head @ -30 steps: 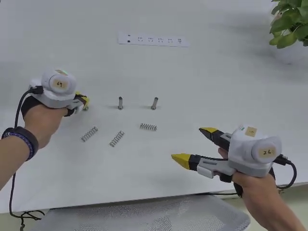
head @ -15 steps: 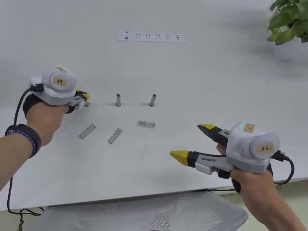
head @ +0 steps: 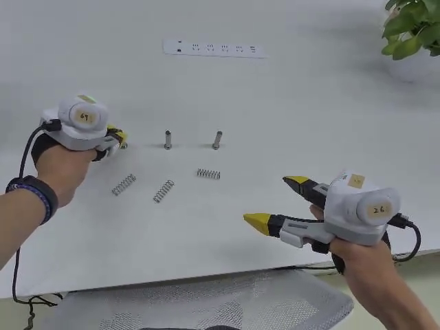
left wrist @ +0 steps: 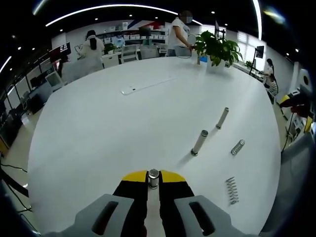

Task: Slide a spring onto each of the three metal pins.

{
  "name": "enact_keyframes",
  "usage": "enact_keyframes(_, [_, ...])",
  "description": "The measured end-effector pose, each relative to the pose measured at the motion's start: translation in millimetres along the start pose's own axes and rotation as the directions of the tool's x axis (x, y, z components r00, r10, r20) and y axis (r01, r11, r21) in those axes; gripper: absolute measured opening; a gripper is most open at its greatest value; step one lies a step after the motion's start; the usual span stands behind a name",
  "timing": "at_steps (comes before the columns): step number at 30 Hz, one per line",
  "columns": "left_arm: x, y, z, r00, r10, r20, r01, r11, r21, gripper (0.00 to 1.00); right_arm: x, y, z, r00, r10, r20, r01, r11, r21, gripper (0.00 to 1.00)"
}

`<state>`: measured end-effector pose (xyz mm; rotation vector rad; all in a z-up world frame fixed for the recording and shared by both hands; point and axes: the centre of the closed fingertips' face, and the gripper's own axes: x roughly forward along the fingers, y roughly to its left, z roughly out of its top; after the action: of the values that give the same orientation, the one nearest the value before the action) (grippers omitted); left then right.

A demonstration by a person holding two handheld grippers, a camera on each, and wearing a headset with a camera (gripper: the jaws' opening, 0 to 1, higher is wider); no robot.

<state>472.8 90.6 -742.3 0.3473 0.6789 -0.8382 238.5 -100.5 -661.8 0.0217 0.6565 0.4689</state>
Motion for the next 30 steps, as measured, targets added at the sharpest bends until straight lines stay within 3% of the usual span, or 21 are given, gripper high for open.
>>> enact_keyframes(20, [1.9, -2.2, -7.2, 0.9994, -0.005, -0.036, 0.004, 1.000, -0.017, 0.00, -0.7, -0.6, -1.0, 1.0000, 0.001, -0.005, -0.001, 1.000, 0.001, 0.69])
enact_keyframes(30, [5.0, -1.6, -15.1, 0.9980, -0.009, -0.062, 0.007, 1.000, -0.027, 0.08, -1.2, -1.8, -1.3, 1.0000, -0.001, -0.006, 0.001, 1.000, 0.003, 0.68])
